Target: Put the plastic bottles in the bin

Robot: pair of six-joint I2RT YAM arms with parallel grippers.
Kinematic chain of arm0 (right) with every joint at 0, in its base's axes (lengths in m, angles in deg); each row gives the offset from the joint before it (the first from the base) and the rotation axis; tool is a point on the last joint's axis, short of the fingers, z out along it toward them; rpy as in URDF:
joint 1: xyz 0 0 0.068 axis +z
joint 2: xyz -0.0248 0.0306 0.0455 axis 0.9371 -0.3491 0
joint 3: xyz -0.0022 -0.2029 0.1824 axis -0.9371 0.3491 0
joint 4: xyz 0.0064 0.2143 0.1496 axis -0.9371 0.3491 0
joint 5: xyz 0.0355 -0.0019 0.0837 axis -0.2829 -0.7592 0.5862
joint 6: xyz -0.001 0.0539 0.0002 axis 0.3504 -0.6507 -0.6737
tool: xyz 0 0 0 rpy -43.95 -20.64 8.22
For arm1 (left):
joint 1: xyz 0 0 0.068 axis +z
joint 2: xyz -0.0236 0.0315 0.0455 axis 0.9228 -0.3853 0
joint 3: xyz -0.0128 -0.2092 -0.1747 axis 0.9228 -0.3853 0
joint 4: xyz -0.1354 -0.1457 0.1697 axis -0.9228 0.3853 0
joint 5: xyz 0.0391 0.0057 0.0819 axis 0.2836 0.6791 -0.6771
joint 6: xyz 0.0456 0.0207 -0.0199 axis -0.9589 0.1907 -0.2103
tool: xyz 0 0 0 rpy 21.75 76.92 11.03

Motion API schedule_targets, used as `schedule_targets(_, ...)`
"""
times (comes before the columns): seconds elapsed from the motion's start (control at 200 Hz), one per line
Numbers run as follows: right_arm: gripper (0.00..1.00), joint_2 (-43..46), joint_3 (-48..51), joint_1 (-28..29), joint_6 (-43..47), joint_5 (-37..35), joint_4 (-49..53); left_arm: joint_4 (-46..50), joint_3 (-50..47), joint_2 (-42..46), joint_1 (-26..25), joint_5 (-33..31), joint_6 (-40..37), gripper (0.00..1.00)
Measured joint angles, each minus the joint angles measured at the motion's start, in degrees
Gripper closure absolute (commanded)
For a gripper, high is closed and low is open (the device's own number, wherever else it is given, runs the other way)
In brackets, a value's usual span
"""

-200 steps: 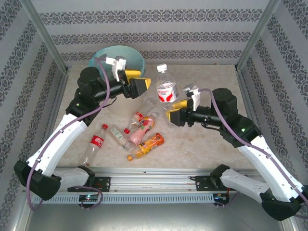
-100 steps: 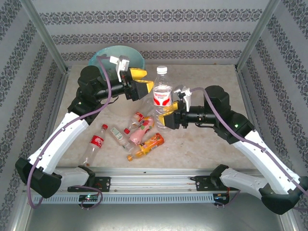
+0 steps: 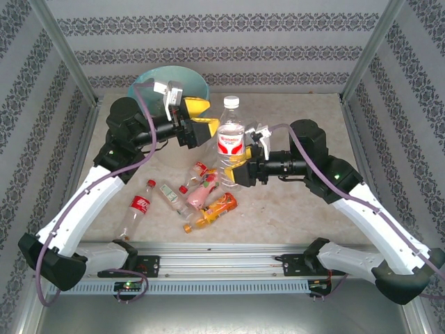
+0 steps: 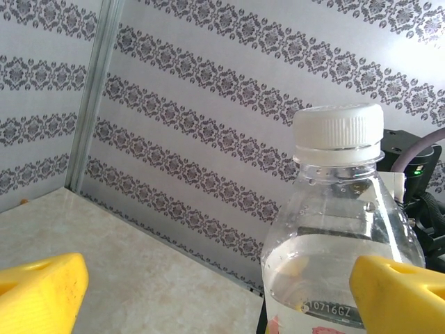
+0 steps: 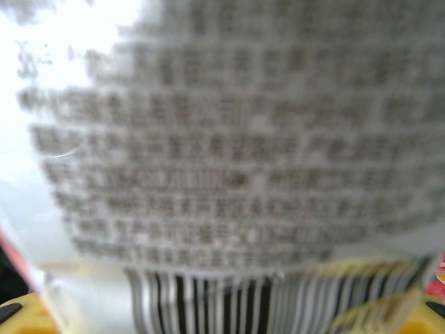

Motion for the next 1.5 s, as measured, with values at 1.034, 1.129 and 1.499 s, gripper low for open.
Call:
schedule_targets(1.034,0.45,-3.0,-5.1,0.8,6.3,3.2,0.9,-9.6,-3.6,2.7,0.1,9.2,6.8,0.0)
schedule_targets(1.129,0.45,-2.9,-5.1,0.8,6.3,3.0,1.3,-11.2,-4.9,3.0,0.1,9.6,7.1,0.0)
schedule_targets(1.499,0.45,-3.0,-5.2,0.7,6.0,0.8,0.5,-11.5,-6.9,4.3,-1.1,13.9,6.2,0.0)
